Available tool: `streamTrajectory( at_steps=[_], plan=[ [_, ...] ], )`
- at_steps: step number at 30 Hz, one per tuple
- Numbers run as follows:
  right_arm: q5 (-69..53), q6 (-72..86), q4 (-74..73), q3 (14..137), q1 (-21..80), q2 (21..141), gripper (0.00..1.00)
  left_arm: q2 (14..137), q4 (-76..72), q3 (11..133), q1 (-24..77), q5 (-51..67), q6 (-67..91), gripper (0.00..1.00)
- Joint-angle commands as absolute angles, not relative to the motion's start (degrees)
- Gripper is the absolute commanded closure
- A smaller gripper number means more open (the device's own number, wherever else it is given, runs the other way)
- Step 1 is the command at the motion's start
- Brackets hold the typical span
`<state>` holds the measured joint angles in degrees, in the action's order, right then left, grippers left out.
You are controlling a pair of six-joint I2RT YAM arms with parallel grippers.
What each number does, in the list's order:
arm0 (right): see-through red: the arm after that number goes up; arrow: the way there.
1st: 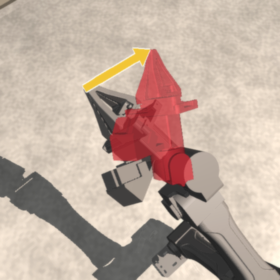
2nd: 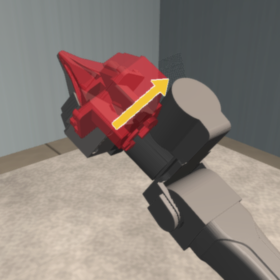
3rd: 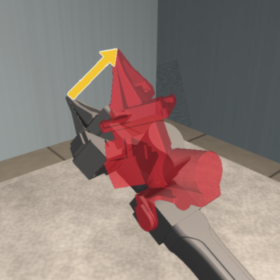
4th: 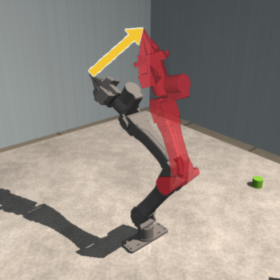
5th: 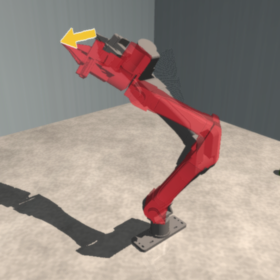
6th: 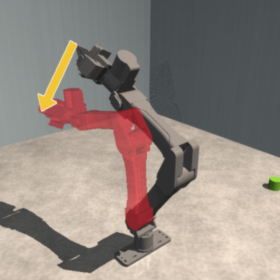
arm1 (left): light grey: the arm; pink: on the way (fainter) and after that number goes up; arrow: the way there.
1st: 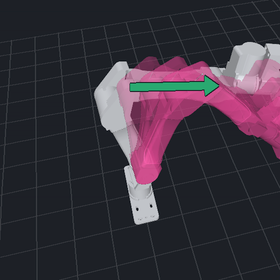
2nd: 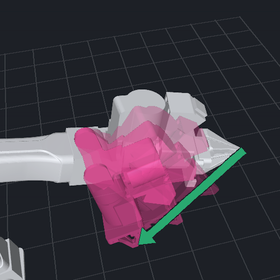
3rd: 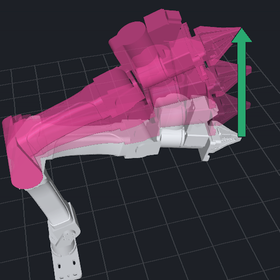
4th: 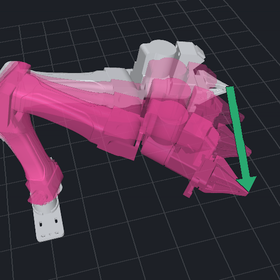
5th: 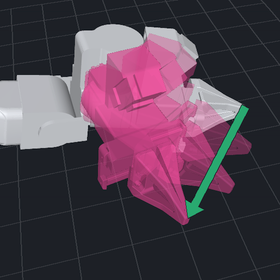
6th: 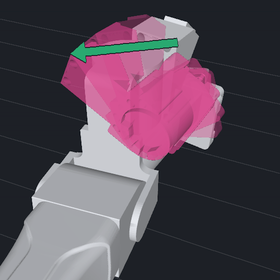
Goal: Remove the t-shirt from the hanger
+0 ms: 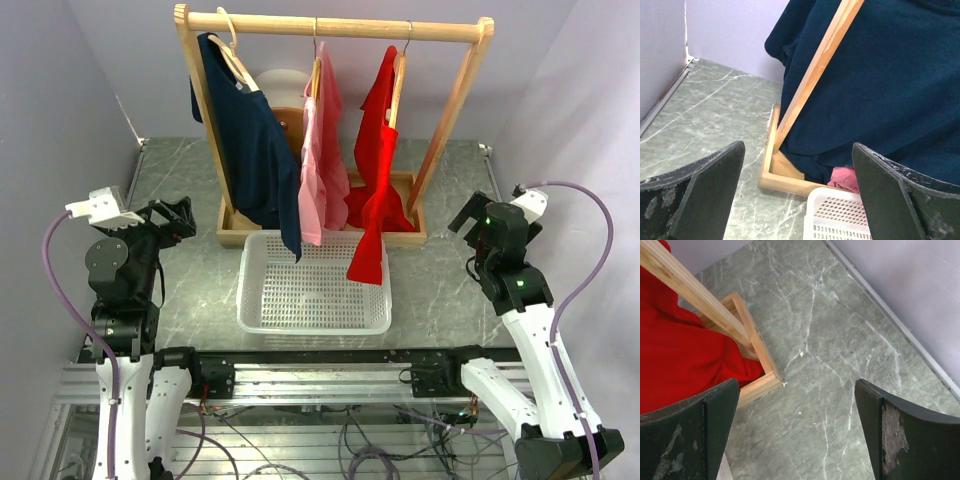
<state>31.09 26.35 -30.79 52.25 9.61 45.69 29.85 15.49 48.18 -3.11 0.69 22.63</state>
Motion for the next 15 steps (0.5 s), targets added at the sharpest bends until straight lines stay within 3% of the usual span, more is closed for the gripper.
streamTrajectory(
  at_steps=[1,15],
  plan=[
    [31.41,26.01,-29.07,51.59,9.84,44.07,0.0,29.02,17.38,49.7,-2.85,-1.86,22.18,0.01],
    [29.82,25.67,-25.26,51.87,9.8,38.92,0.0,30.19,19.93,51.51,-2.84,-3.8,24.75,0.01]
  ],
)
